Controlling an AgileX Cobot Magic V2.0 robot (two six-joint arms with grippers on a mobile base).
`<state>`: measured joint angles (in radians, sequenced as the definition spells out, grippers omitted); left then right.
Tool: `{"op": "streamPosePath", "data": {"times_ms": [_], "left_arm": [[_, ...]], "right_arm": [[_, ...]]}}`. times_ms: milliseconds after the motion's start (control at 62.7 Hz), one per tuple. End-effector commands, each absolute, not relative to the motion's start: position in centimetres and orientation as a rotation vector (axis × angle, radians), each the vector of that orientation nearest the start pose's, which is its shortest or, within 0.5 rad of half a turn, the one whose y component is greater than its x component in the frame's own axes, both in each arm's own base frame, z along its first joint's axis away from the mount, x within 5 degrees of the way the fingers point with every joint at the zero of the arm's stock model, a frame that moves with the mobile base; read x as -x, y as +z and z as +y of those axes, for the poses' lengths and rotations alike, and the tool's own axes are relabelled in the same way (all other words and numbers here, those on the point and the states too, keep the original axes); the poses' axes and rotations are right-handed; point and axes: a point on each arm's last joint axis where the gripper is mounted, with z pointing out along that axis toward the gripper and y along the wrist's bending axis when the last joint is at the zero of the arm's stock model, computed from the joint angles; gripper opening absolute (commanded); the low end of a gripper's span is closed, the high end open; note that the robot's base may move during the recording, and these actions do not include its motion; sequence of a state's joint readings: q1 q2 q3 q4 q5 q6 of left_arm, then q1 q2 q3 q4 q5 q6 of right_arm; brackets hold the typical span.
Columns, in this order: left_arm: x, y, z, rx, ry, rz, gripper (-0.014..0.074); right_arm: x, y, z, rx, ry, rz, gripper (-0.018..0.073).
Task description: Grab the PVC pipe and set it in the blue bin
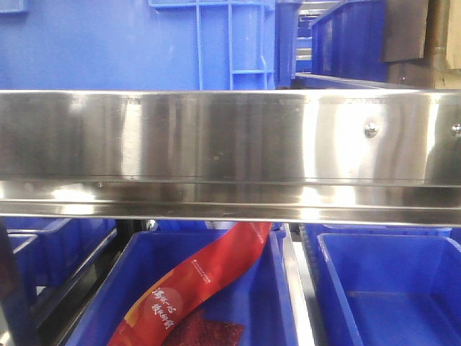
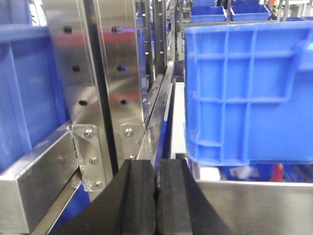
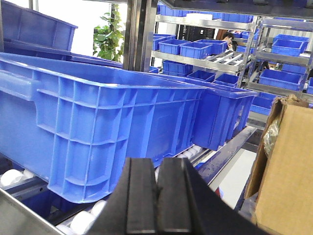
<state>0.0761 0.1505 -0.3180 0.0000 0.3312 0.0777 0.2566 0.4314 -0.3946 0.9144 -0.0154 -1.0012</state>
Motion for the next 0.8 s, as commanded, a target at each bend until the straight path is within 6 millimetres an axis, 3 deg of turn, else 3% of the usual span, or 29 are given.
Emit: {"op": "streamPosePath", "data": {"times_ms": [0, 559, 782], "left_arm": [[-5.6, 27.5, 0.4, -0.004, 0.13, 1.556, -0.0111], [-5.5, 22.2, 0.4, 0.0, 0.127, 1.458, -0.0111], [-5.5, 22.1, 0.4, 0.0, 0.129, 1.394, -0.0111]], "right_arm": [[-9.6, 31.7, 2.2, 0.239, 0.107, 1.479, -0.0168], [-9.6, 31.7, 2.2, 0.239, 0.107, 1.479, -0.0168], [-9.6, 31.7, 2.2, 0.239, 0.107, 1.479, -0.0168]]}}
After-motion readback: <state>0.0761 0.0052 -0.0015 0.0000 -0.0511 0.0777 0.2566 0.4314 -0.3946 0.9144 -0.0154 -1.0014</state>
